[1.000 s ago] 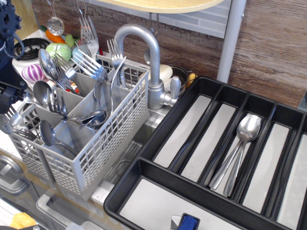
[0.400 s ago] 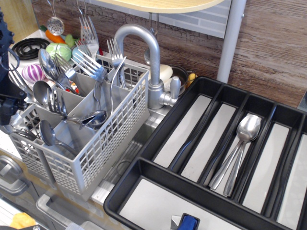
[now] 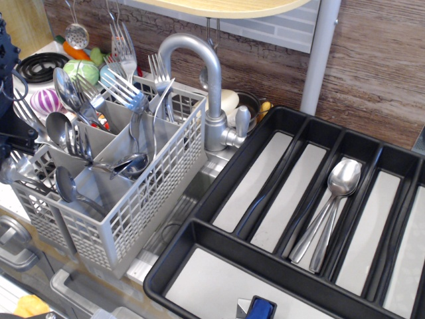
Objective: Put big spoon from basket to tray
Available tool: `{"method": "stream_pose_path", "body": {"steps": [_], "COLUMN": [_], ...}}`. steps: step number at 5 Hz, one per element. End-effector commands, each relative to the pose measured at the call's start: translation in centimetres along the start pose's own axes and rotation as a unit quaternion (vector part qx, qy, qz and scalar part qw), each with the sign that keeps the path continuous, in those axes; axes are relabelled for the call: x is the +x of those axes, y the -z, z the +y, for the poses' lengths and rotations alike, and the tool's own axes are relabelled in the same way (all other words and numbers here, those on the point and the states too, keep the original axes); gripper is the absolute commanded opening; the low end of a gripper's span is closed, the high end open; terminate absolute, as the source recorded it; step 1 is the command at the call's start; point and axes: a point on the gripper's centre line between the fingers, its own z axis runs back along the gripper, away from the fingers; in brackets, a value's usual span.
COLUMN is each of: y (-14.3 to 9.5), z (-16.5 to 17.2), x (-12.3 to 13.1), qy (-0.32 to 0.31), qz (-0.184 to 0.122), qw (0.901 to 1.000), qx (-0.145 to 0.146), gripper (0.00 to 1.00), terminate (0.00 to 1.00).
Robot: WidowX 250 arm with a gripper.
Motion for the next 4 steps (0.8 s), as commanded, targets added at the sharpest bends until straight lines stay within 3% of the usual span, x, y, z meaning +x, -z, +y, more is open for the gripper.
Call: {"method": "stream_pose_path", "body": {"steps": [1,3,4], "y": [-3.2,-12.8,-17.9], "z": [0.8,2.7,2.3], "x": [0.7,3.5,5.0], "qy": [0.006,0.106,0.151], "qz": [-0.029,-0.020,-0.018], "qw": [0.9991,0.9842,0.9750], "qx": [0.030,0.141,0.162], "gripper": [0.00,0.00,0.00], "terminate": [0.00,0.00,0.00]}}
